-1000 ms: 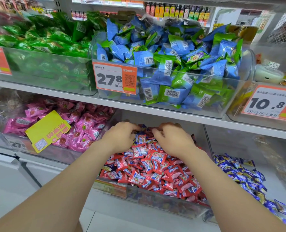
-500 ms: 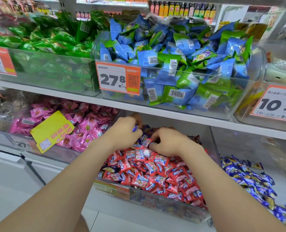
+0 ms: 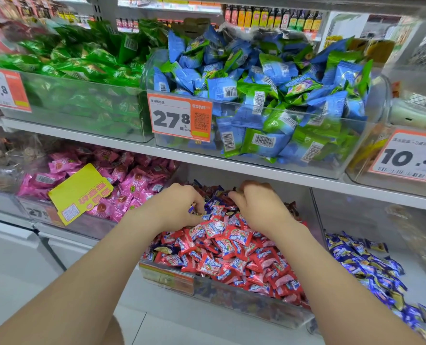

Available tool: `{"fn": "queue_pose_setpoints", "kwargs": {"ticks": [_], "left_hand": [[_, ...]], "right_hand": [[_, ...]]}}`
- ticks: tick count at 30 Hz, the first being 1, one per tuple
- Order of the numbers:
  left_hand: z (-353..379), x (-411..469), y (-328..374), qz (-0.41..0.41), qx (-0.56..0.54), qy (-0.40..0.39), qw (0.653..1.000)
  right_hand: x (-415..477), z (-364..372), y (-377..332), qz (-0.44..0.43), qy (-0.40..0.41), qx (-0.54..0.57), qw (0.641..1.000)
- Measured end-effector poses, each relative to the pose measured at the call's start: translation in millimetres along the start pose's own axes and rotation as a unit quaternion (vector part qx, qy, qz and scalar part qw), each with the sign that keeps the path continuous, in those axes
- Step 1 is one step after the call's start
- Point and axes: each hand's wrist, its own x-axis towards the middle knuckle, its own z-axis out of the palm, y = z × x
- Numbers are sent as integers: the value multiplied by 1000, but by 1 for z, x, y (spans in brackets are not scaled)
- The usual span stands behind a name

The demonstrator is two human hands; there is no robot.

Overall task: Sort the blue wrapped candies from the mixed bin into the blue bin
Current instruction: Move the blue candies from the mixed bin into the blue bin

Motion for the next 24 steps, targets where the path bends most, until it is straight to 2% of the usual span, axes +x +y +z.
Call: {"fn": "queue_pose_setpoints", "kwargs": {"ticks": [5, 9, 16, 20, 24], "left_hand": [[-2, -3, 7, -53, -68, 52, 995], [-5, -4, 14, -52, -97, 102, 989], [-1, -3, 15, -70, -72, 147, 984], [-3, -1, 17, -82, -101, 171, 977], [2, 3, 20, -49, -106, 155, 981]], "right_hand": [[12, 9, -12, 0, -1, -5, 1000], [24, 15, -21, -17, -20, -33, 999], [39, 26, -29, -69, -119, -111, 984], [38, 20, -22, -61, -124, -82, 987], [30, 7, -8, -36, -81, -5, 996]]}}
